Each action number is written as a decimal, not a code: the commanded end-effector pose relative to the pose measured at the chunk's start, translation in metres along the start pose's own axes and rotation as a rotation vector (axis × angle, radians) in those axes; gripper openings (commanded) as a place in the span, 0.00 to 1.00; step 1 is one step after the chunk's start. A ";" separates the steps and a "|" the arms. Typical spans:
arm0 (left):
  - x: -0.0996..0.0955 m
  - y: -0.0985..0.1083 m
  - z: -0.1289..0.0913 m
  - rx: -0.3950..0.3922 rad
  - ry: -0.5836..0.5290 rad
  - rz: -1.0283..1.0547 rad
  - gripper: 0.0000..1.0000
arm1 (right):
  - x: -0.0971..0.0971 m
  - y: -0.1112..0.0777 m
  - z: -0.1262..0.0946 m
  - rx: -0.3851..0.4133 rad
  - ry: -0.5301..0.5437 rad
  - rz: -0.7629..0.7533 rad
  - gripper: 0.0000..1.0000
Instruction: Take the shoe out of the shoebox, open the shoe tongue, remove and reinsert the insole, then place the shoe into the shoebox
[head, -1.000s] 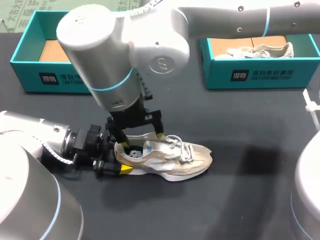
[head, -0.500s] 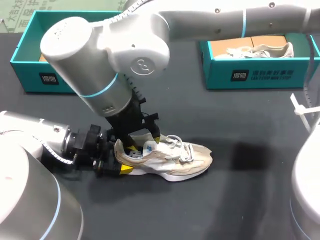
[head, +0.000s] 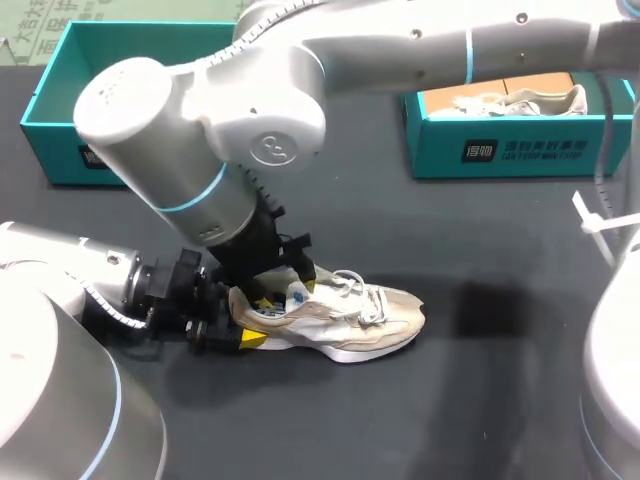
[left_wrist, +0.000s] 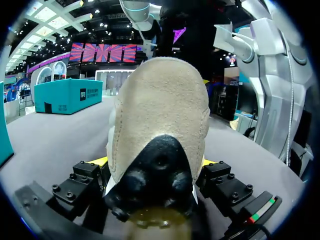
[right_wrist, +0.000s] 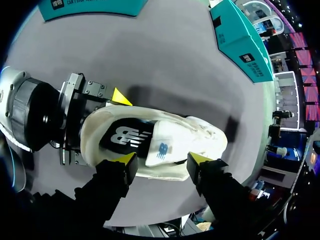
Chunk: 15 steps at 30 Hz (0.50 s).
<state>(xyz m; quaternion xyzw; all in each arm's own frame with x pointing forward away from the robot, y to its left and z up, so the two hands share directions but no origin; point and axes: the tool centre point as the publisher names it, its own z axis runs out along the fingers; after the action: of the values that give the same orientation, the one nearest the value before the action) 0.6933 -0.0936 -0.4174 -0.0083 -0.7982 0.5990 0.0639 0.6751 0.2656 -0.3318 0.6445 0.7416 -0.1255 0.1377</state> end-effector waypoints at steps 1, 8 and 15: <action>0.001 0.001 0.000 -0.001 -0.002 0.000 0.00 | 0.008 -0.005 0.005 -0.015 -0.015 0.814 0.64; 0.001 0.001 0.000 -0.001 -0.002 0.000 0.00 | 0.007 -0.004 0.014 -0.028 -0.036 0.867 0.63; 0.001 0.001 0.000 -0.001 -0.002 0.000 0.00 | 0.007 -0.002 0.022 -0.035 -0.054 0.907 0.60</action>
<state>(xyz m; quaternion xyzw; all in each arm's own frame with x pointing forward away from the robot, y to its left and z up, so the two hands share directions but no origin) 0.6933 -0.0936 -0.4174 -0.0083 -0.7982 0.5989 0.0638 0.6788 0.2614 -0.3501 0.6371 0.7412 -0.1403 0.1580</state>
